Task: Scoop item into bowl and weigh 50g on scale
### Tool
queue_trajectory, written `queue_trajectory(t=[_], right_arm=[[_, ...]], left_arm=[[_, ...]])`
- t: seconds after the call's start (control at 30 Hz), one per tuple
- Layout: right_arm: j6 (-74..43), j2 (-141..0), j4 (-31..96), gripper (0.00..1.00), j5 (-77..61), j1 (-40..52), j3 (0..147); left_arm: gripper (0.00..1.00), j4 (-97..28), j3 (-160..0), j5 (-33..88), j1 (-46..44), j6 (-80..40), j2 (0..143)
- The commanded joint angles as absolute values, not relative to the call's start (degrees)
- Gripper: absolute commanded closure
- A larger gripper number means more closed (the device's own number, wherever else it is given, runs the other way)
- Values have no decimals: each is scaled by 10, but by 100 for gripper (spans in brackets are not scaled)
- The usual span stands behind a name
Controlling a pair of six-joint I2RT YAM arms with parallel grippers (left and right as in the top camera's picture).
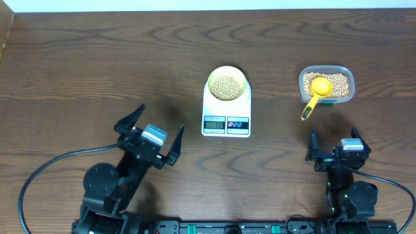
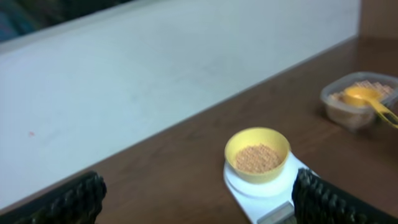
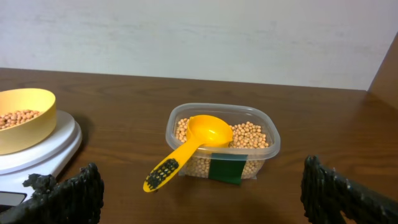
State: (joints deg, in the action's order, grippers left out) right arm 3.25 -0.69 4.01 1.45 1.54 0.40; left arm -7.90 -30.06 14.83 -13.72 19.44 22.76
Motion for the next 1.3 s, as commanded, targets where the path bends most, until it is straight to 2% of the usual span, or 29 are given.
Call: queue_trajectory(t=[0.0, 0.33, 0.83, 1.07, 1.27], right_arm=[[39, -3, 43, 1, 13, 20, 3], [39, -3, 43, 1, 13, 20, 3], [39, -3, 43, 1, 13, 20, 3], [39, -3, 43, 1, 13, 20, 3], [39, -3, 43, 1, 13, 20, 3]], left_arm=[[2, -47, -260, 125, -115, 161, 183], [2, -16, -193, 125, -58, 140, 101], [2, 22, -116, 112, -34, 140, 1], [2, 25, -111, 106, -34, 140, 1], [2, 83, -68, 104, -34, 140, 1]])
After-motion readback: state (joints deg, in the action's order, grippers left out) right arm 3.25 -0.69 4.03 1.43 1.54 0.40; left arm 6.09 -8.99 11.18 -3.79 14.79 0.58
